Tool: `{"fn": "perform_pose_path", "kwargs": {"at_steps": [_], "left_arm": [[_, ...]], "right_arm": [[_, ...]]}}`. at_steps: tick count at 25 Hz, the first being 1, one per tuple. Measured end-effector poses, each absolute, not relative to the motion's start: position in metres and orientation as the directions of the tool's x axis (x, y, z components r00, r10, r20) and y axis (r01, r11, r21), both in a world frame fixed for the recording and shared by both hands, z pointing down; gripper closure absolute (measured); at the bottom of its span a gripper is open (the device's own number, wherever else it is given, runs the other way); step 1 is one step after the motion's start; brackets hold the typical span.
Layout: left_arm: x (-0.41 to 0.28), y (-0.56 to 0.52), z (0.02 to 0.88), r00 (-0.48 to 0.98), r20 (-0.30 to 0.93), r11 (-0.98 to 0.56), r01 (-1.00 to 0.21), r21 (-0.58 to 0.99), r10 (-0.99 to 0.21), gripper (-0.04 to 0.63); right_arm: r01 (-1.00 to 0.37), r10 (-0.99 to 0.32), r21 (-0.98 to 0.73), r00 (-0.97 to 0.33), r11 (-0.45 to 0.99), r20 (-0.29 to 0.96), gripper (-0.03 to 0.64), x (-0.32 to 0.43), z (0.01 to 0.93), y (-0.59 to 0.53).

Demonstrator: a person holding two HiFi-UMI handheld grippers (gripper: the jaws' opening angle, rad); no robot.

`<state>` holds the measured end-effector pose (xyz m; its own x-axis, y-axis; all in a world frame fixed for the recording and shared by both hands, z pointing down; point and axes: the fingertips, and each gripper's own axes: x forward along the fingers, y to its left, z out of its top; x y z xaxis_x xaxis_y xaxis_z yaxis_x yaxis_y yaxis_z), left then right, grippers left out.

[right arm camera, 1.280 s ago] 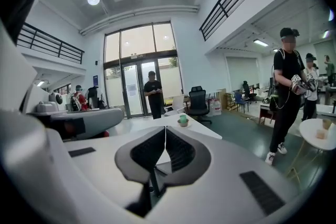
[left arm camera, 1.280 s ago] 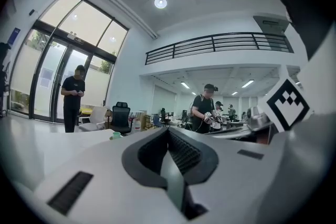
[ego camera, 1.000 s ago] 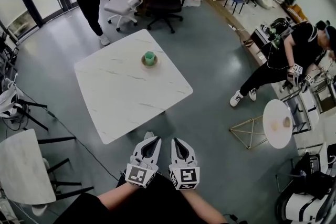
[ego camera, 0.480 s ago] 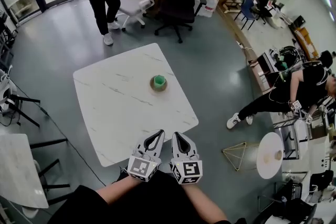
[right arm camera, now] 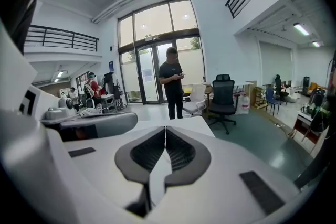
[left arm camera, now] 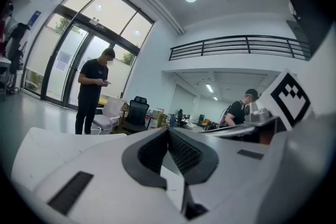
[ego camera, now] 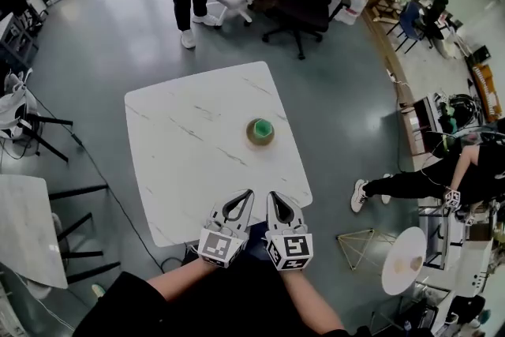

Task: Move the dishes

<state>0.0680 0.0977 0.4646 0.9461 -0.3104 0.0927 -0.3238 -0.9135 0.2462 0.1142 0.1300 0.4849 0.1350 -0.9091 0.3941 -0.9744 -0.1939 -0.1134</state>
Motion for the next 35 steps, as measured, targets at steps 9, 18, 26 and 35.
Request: {"fn": "perform_pose_path", "kwargs": {"at_steps": [9,18,26,35], "left_arm": [[0.115,0.057,0.481,0.867,0.151,-0.846,-0.497,0.19,-0.475,0.578],[0.163,0.04,0.516,0.759,0.217,-0.745,-0.648,0.156,-0.614,0.578],[0.179,0.028,0.543,0.696,0.257,-0.675,-0.716,0.179,-0.67,0.578],[0.179,0.007,0.552,0.65,0.269,-0.617,-0.76,0.206,-0.71,0.578]], "right_arm": [[-0.99,-0.932,-0.101,0.055,-0.098,0.359,0.6,0.176,0.495,0.083],[-0.977,-0.917,-0.181,-0.172,0.112,0.359,0.6,0.223,0.526,0.05],[-0.97,-0.84,-0.178,-0.232,0.164,0.49,0.6,0.257,0.585,0.017],[-0.965,-0.795,-0.236,-0.23,0.113,0.561,0.598,0.281,0.627,-0.019]]}}
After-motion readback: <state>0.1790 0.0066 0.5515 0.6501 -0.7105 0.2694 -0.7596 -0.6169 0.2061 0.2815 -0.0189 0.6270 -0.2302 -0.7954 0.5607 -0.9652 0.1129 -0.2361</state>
